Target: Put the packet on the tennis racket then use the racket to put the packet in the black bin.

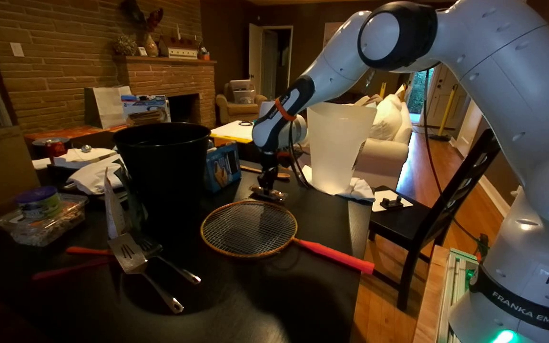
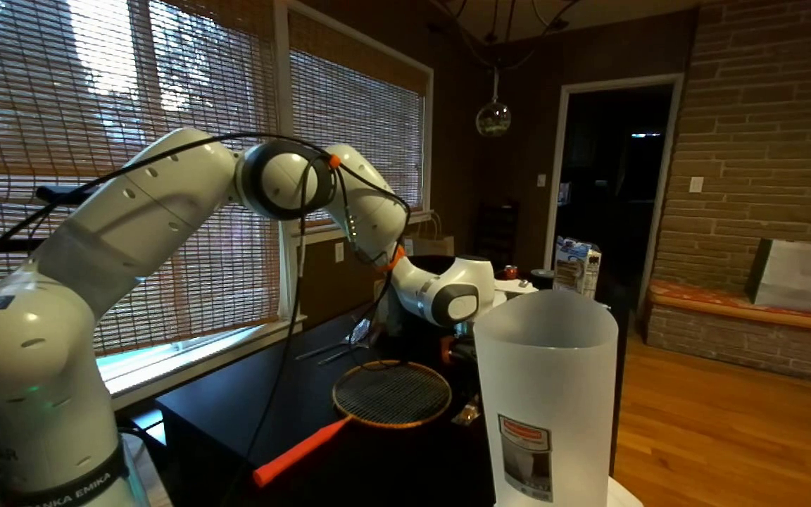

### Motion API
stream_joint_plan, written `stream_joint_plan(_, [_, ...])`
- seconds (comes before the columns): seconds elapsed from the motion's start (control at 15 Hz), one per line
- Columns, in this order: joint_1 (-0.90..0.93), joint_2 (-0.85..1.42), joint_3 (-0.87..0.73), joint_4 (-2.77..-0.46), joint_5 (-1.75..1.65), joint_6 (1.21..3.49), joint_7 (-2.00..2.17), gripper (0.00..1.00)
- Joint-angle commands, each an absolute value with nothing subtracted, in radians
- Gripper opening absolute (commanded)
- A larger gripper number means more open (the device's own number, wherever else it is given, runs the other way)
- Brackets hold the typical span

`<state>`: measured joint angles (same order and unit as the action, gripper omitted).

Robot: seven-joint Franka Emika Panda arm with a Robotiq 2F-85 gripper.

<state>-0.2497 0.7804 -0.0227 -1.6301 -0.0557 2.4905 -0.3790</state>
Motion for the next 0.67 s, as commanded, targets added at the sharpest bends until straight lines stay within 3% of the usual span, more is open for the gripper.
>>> stream_joint_plan(0.0, [-0.269, 0.697, 0.017, -1.689, -0.009, 2.430, -0.384, 0.07])
stream_joint_plan(0.6, [-0.281, 0.443, 0.081, -1.976, 0.145, 2.404, -0.436, 0.07])
